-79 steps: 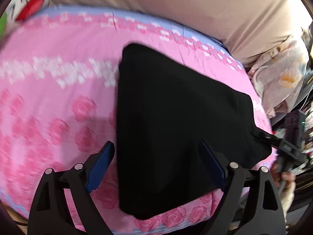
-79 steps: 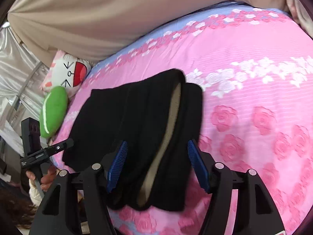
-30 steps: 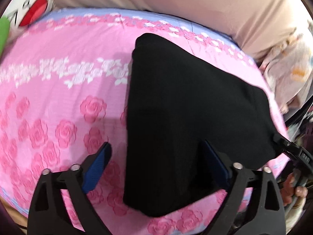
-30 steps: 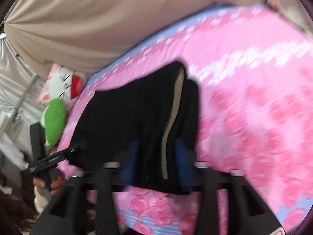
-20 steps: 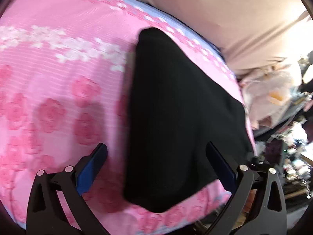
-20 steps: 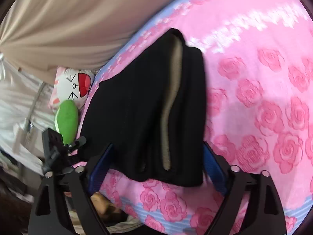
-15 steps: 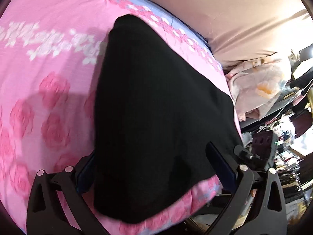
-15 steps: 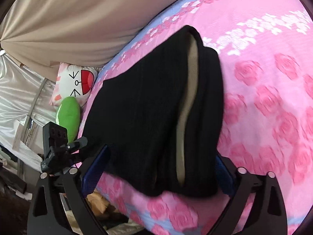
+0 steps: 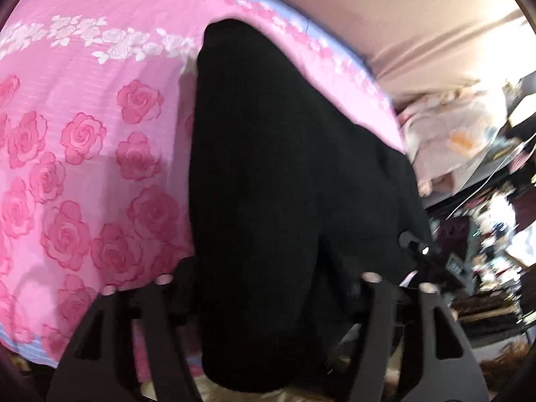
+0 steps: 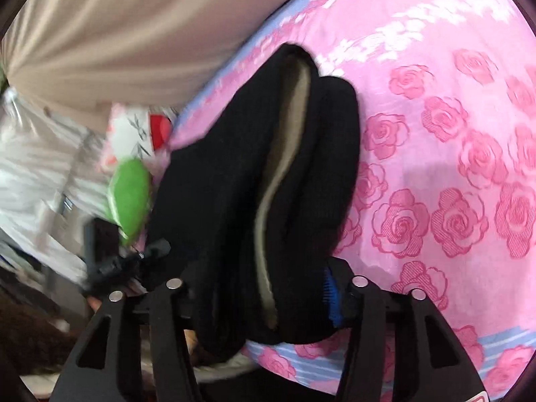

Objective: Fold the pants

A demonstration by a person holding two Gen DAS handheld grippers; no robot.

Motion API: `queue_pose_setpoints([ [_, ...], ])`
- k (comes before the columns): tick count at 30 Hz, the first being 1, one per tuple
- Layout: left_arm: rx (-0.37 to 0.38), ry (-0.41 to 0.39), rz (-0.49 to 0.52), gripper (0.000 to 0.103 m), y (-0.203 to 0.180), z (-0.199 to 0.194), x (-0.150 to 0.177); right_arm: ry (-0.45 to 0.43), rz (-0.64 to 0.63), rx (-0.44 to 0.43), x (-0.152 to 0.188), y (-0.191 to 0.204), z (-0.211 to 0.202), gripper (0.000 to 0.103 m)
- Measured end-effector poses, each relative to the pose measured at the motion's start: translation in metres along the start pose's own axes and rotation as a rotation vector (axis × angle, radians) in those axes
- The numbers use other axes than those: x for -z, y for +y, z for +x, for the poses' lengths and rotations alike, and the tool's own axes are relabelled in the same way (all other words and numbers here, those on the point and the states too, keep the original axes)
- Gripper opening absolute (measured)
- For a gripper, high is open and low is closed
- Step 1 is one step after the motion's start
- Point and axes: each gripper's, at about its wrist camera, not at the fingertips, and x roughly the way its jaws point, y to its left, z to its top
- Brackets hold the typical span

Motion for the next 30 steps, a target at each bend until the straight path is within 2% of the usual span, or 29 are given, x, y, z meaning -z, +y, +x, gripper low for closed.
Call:
queue_pose_setpoints([
  [1,0.014,0.000,0.000,0.081,-0.002,0.001,0.000,0.002,-0.005,0.004,0.000,0.001,0.001,0.057],
  [2,0.031,0.001,0.006,0.092,-0.005,0.004,-0.002,-0.001,-0.018,0.018,-0.001,0.006,0.004,0.060],
  [4,-0.024,-0.017,0.045,0.090,-0.016,0.011,-0.005,-0.001,-0.050,0.042,-0.003,0.011,0.011,0.059],
  [6,-0.128,-0.022,0.091,0.061,-0.026,0.013,-0.007,-0.004,-0.055,0.070,-0.005,0.015,0.014,0.050],
  [7,-0.138,-0.023,0.098,0.053,-0.028,0.009,-0.009,-0.007,-0.053,0.072,-0.006,0.018,0.012,0.045],
  [8,-0.128,-0.029,0.095,0.036,-0.030,0.004,-0.011,-0.015,-0.063,0.077,-0.007,0.025,0.010,0.042],
  [9,-0.085,-0.034,0.089,0.032,-0.030,-0.008,-0.014,-0.025,-0.085,0.086,-0.007,0.035,0.005,0.042],
  [15,-0.013,-0.049,0.132,0.030,-0.054,-0.058,-0.008,-0.025,-0.213,0.103,0.002,0.082,-0.025,0.040],
  [20,0.021,-0.086,0.187,0.030,-0.073,-0.090,0.004,-0.057,-0.253,0.076,0.009,0.097,-0.051,0.040],
  [24,0.007,-0.173,0.258,0.030,-0.098,-0.108,-0.002,-0.123,-0.300,0.060,0.007,0.109,-0.073,0.040],
  [30,-0.038,-0.334,0.382,0.030,-0.133,-0.138,-0.030,-0.238,-0.416,0.054,-0.026,0.147,-0.091,0.040],
])
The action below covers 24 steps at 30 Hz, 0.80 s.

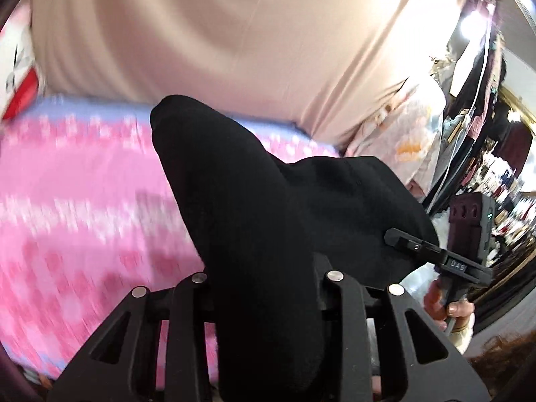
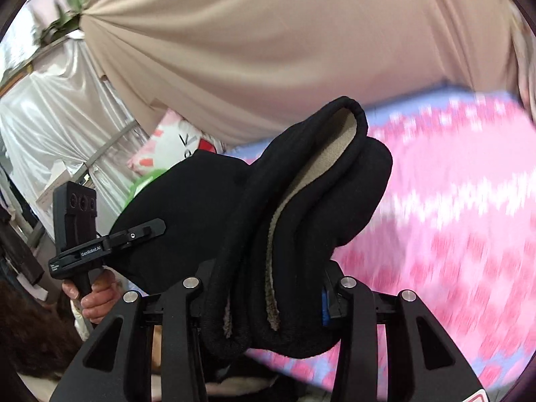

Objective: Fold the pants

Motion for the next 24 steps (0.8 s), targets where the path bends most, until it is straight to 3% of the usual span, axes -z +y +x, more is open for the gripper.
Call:
queue_pose_setpoints([
  [7,-0.126,-0.185,0.135,0.031,-0.012,0.006,-0.064,-0.161,-0.129,0.036,-0.067,0.016,0.012,0.040],
  [12,-0.279,-0.281,0.205,0.031,-0.006,0.046,-0.111,-0.237,-0.131,0.036,-0.117,0.001,0.051,0.040],
  [15,-0.318,-0.326,0.215,0.031,0.003,0.070,-0.134,-0.273,-0.101,0.025,-0.149,-0.019,0.079,0.040],
  [24,-0.400,-0.263,0.179,0.031,0.049,0.169,-0.173,-0.276,-0.048,0.050,-0.194,-0.074,0.149,0.040],
])
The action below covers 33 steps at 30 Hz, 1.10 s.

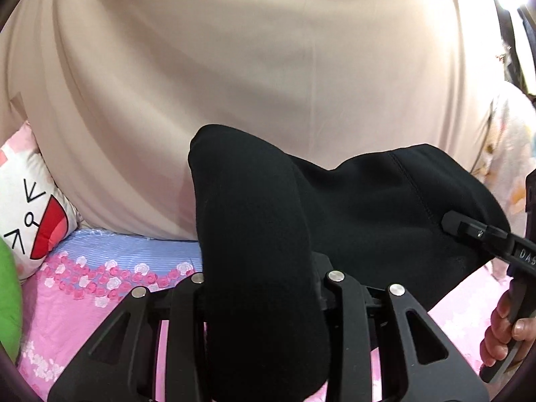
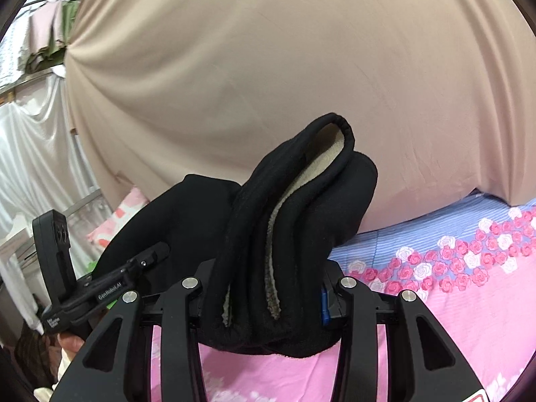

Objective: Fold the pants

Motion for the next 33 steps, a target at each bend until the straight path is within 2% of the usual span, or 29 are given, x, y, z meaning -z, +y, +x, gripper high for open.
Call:
queue_pose_setpoints([
  [4,-0.009,0.043,0.002,0.031,0.003,0.041,0.011,0.033,0.028,0.013,0.005,-0.027,0.033,0.040],
  [12,0.005,0.149,0.007,0.031,0.011,0.114,0.053,0.140,0.093,0.053,0.040,-0.081,0.091,0.040],
  [18,0.010,0.234,-0.025,0.031,0.019,0.150,0.086,0.228,0.134,0.071,0.068,-0.109,0.125,0.040],
  [22,0.009,0.257,-0.039,0.031,0.029,0.160,0.103,0.262,0.142,0.080,0.083,-0.120,0.136,0.040],
  [28,-0.003,0.260,-0.026,0.033,0.022,0.153,0.107,0.295,0.160,0.094,0.092,-0.129,0.141,0.042],
  [31,-0.011,0.288,-0.050,0.041,0.027,0.160,0.114,0.335,0.187,0.109,0.098,-0.134,0.146,0.051],
  [33,-0.029,0.308,-0.071,0.059,0.035,0.162,0.120,0.376,0.226,0.129,0.100,-0.140,0.147,0.061],
])
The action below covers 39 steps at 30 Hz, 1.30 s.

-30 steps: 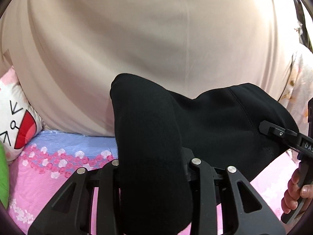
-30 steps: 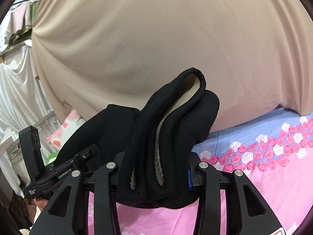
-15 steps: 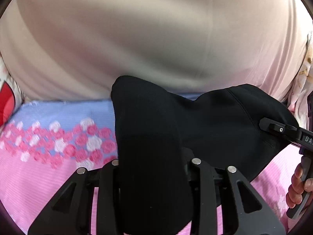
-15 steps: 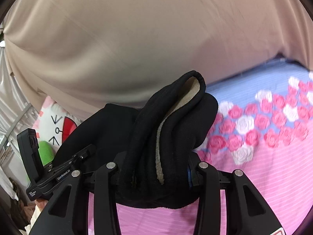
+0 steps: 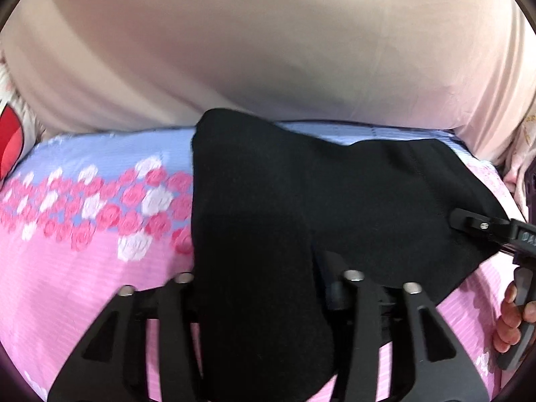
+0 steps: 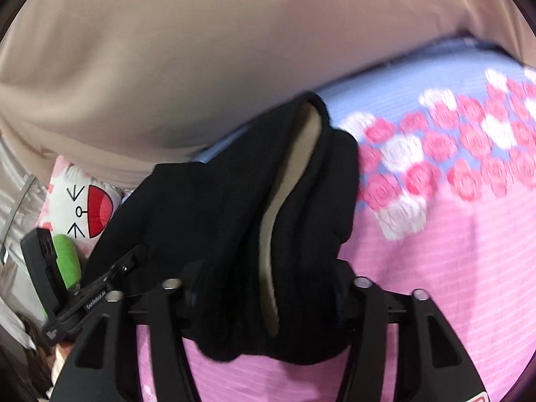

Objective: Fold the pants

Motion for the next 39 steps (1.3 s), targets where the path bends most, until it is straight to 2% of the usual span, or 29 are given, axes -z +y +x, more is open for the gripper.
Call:
queue_pose_setpoints([
  [2,-0.030,0.000,-0.012,0.069,0.009,-0.009,0.003,-0.022,0.019,0.044,0.001,-0.002,-0.015,0.065],
  [4,-0.100,-0.036,-0.009,0.068,0.020,-0.033,0.004,-0.104,-0.012,0.130,0.003,0.007,-0.044,0.067],
  [5,-0.133,-0.053,-0.008,0.068,0.025,-0.047,0.003,-0.151,-0.042,0.182,0.004,0.015,-0.060,0.060],
  [6,-0.152,-0.074,-0.020,0.068,0.029,-0.062,-0.001,-0.176,-0.086,0.196,0.004,0.027,-0.072,0.049],
  [7,-0.140,-0.094,-0.038,0.068,0.031,-0.073,-0.007,-0.170,-0.117,0.180,0.002,0.037,-0.075,0.020],
  [8,-0.124,-0.106,-0.062,0.068,0.030,-0.081,-0.014,-0.158,-0.142,0.157,-0.001,0.049,-0.074,0.009],
  [10,-0.049,-0.102,-0.106,0.068,0.022,-0.085,-0.032,-0.128,-0.191,0.112,-0.010,0.074,-0.060,0.008],
  [12,-0.001,-0.057,-0.124,0.069,0.011,-0.067,-0.042,-0.093,-0.233,0.127,-0.021,0.086,-0.035,0.007],
  [14,-0.007,0.020,-0.134,0.069,0.003,-0.037,-0.043,-0.036,-0.247,0.173,-0.035,0.080,0.003,0.007],
  [15,-0.024,0.073,-0.127,0.069,-0.001,-0.014,-0.039,-0.018,-0.226,0.224,-0.041,0.069,0.018,0.000],
  [16,-0.053,0.096,-0.117,0.069,-0.003,-0.001,-0.035,0.011,-0.176,0.254,-0.050,0.047,0.038,0.000],
  [17,-0.101,0.097,-0.091,0.069,-0.005,0.008,-0.030,0.022,-0.121,0.251,-0.054,0.026,0.047,0.000],
  [18,-0.159,0.085,-0.041,0.069,-0.009,0.012,-0.024,0.021,-0.055,0.190,-0.057,0.014,0.044,0.000],
  [19,-0.178,0.075,-0.011,0.069,-0.011,0.012,-0.021,0.039,-0.016,0.169,-0.059,0.013,0.039,0.000],
  [20,-0.178,0.064,0.006,0.069,-0.013,0.009,-0.019,0.037,-0.014,0.175,-0.061,0.019,0.034,0.000],
  [21,-0.178,0.061,0.011,0.070,-0.014,0.006,-0.018,0.018,-0.034,0.177,-0.062,0.031,0.027,0.004],
  [22,-0.176,0.068,-0.001,0.071,-0.013,0.007,-0.019,-0.011,-0.067,0.147,-0.064,0.047,0.021,0.006],
  [24,-0.172,0.074,-0.026,0.075,-0.012,0.008,-0.020,-0.001,-0.086,0.091,-0.069,0.063,0.026,0.006],
  [25,-0.175,0.078,-0.033,0.076,-0.012,0.009,-0.021,0.022,-0.104,0.102,-0.074,0.067,0.041,0.003],
  [26,-0.180,0.081,-0.035,0.077,-0.012,0.011,-0.023,0.054,-0.118,0.193,-0.079,0.063,0.061,0.000],
  [27,-0.179,0.084,-0.034,0.077,-0.012,0.012,-0.024,0.074,-0.109,0.237,-0.080,0.058,0.068,0.000],
  [28,-0.174,0.084,-0.030,0.077,-0.012,0.012,-0.025,0.093,-0.037,0.211,-0.083,0.041,0.077,0.000],
  [30,-0.169,0.088,-0.023,0.077,-0.011,0.007,-0.025,0.058,0.046,0.152,-0.082,0.037,0.059,0.000],
  [32,-0.147,0.095,-0.031,0.077,-0.009,0.003,-0.025,-0.008,-0.051,0.167,-0.070,0.058,0.031,0.009],
  [34,-0.135,0.097,-0.046,0.077,-0.005,-0.003,-0.024,-0.043,-0.133,0.169,-0.049,0.074,0.005,0.009],
  [37,-0.130,0.090,-0.065,0.077,-0.004,-0.015,-0.020,-0.026,-0.170,0.191,-0.015,0.073,-0.012,0.009],
  [39,-0.130,0.092,-0.067,0.077,-0.006,-0.020,-0.016,-0.014,-0.166,0.231,0.000,0.057,-0.009,0.002],
])
